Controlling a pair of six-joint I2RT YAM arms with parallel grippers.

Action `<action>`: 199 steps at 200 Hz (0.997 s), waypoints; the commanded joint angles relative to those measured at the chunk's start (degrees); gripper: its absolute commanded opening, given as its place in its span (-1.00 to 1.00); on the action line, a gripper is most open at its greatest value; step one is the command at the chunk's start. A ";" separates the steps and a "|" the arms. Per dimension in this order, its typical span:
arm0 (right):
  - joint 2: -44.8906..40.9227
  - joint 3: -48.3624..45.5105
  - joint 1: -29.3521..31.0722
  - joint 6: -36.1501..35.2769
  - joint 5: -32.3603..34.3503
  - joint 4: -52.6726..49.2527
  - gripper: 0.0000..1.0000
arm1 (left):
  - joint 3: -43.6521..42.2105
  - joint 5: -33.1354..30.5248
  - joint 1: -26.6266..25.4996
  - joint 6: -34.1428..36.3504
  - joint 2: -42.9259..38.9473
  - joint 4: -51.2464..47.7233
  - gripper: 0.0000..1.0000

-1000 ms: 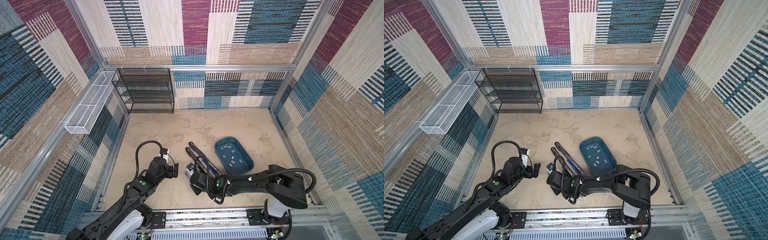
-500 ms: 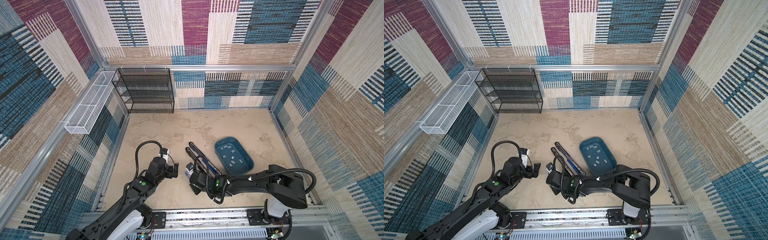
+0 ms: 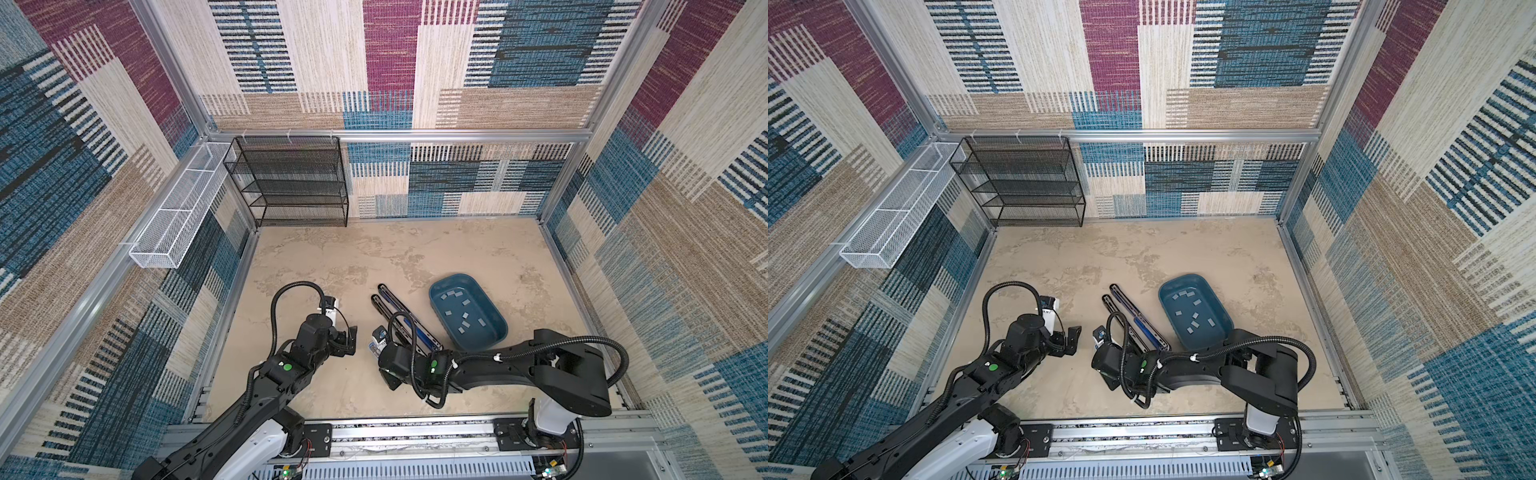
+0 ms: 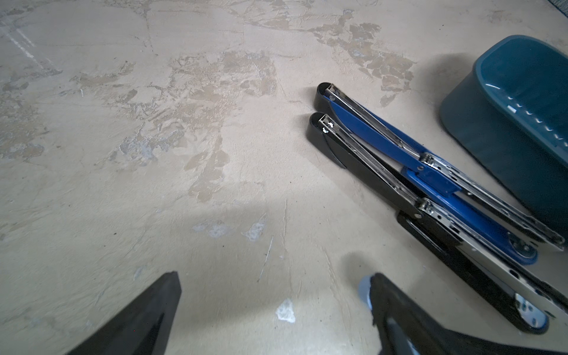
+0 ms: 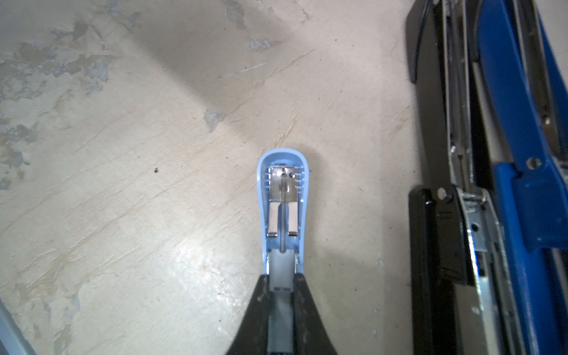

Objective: Load the staples into the stapler
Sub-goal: 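Lower the staple strip into the mini stapler's channel with the right gripper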

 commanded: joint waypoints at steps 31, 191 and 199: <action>-0.24 0.33 -0.03 1.27 1.12 -0.43 -0.90 | 0.18 0.01 0.01 -0.91 0.10 1.34 0.99; 0.22 0.79 0.07 4.22 3.37 -3.38 -0.90 | 0.23 -0.02 0.04 -0.94 0.34 1.46 0.99; 0.15 0.59 0.00 4.74 3.02 -3.70 -0.90 | 0.23 -0.05 0.01 -0.93 0.34 1.49 0.99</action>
